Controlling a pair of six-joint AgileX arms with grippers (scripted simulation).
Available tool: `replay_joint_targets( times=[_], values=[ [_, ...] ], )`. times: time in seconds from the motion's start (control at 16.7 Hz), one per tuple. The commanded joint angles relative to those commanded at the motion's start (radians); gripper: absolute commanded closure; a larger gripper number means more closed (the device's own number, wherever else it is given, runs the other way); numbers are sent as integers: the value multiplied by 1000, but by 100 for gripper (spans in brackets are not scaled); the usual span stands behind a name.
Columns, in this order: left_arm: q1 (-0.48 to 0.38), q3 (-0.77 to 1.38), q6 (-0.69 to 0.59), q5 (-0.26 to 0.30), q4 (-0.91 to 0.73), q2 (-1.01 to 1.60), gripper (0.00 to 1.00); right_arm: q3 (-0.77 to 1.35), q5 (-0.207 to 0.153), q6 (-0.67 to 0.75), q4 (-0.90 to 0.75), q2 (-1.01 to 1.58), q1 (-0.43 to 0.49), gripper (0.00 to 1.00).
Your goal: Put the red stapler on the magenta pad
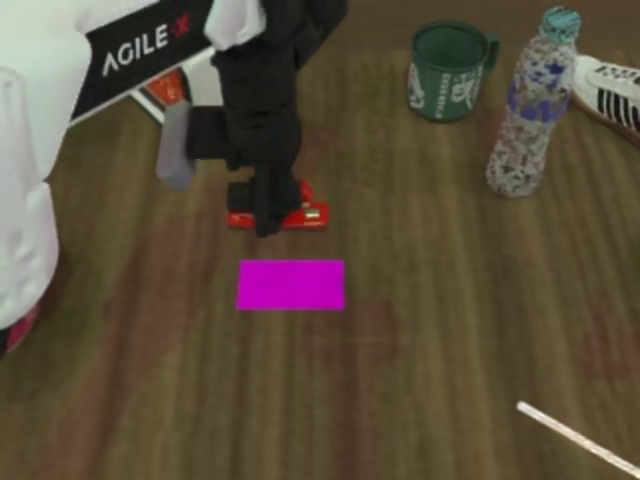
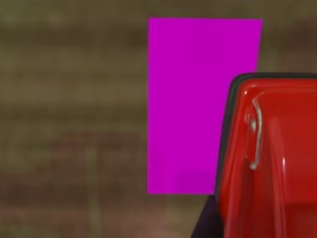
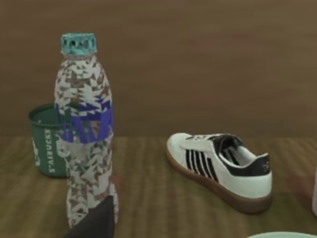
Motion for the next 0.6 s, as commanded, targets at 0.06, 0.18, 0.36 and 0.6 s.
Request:
replay_joint_targets(
  times=[0.06, 0.18, 0.36, 0.6],
  values=[
    [0, -32, -1, 0, 41, 8, 100, 0, 0, 0, 0, 0, 0, 0],
    [1, -104, -4, 0, 138, 28, 100, 0, 0, 0, 0, 0, 0, 0],
    [0, -195, -8, 2, 252, 52, 100, 0, 0, 0, 0, 0, 0, 0],
    [-1, -218, -10, 2, 277, 59, 100, 0, 0, 0, 0, 0, 0, 0]
  ],
)
